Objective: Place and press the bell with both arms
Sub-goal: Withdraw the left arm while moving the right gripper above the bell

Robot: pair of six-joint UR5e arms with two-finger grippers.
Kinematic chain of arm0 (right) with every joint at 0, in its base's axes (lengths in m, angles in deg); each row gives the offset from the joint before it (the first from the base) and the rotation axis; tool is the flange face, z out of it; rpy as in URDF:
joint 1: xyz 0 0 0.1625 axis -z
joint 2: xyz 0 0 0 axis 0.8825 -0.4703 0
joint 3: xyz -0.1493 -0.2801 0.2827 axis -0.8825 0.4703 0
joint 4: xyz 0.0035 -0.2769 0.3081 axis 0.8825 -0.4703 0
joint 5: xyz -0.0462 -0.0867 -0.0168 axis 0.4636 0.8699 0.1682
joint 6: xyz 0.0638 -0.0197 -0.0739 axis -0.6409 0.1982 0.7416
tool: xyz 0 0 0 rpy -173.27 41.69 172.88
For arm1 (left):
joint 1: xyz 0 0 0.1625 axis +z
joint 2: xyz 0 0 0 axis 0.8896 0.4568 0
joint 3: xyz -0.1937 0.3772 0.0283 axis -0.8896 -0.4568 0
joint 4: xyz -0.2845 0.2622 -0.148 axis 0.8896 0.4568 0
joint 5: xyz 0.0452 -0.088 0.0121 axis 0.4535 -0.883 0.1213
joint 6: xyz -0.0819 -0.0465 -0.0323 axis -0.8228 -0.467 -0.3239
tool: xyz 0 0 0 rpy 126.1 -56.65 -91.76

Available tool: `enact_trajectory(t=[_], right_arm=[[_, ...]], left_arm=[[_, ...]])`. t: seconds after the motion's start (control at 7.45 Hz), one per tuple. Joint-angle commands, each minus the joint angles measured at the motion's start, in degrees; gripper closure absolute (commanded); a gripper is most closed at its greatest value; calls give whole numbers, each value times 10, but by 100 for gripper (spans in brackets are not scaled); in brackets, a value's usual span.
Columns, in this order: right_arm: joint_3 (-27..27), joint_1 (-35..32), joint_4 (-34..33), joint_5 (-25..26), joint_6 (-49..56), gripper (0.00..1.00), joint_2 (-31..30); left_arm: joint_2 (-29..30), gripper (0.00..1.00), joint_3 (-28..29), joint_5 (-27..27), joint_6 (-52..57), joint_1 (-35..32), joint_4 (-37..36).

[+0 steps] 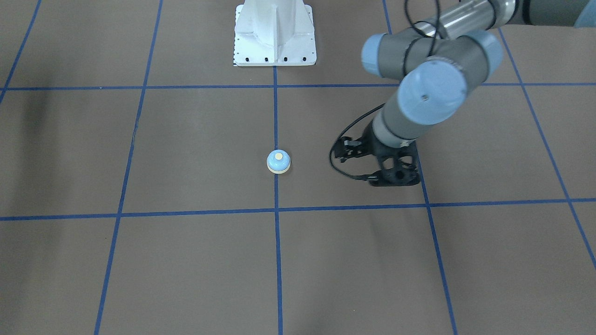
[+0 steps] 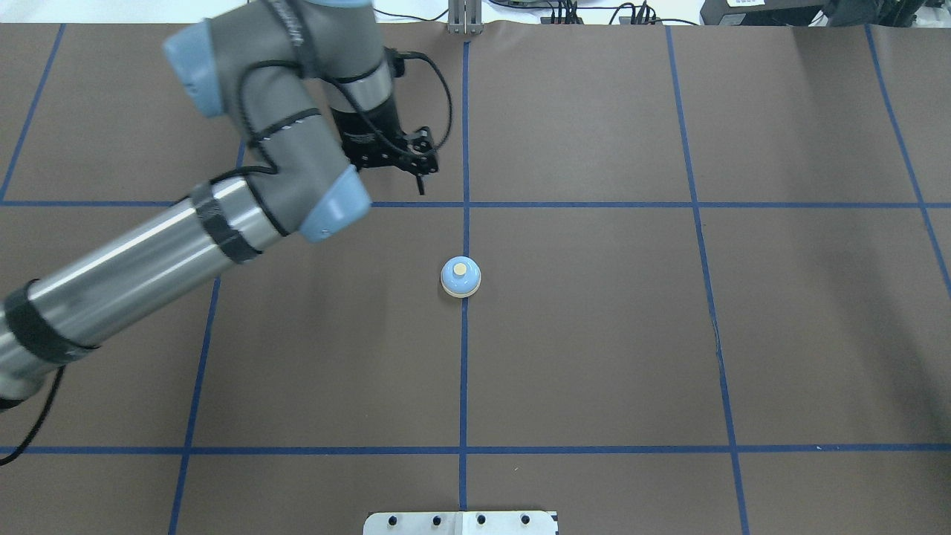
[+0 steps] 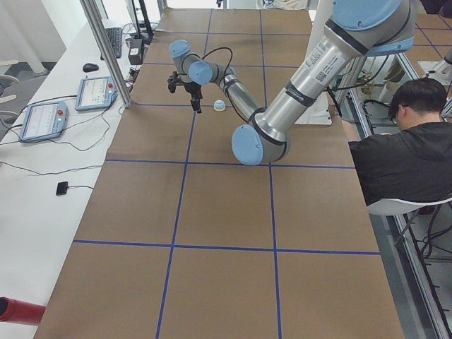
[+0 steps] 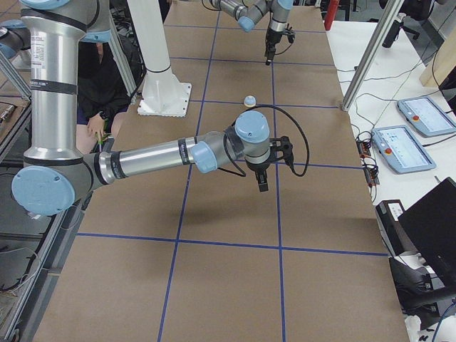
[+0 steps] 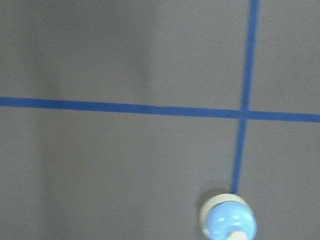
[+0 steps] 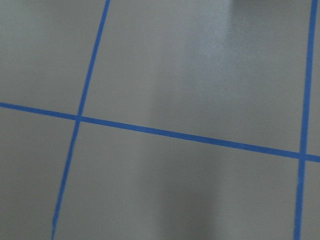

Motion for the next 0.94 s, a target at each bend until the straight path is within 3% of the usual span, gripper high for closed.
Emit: enact_trajectory(t=[0.0, 0.13, 0.54, 0.67, 0.81], right_arm=[[-3, 2, 6, -44, -33, 1, 22], [-19, 20, 5, -50, -38, 1, 41], [-22, 141, -1, 0, -226, 1, 141], [-23, 179, -18, 49, -247, 1, 174], [-24, 202, -102, 82, -250, 1, 233]], left_arm=[[-141, 0, -81, 3, 180, -96, -10], [-184, 0, -85, 3, 271, -142, -10], [-323, 0, -117, 4, 530, -302, -9], [-347, 0, -119, 4, 566, -344, -7], [-371, 0, -122, 4, 599, -380, -5]])
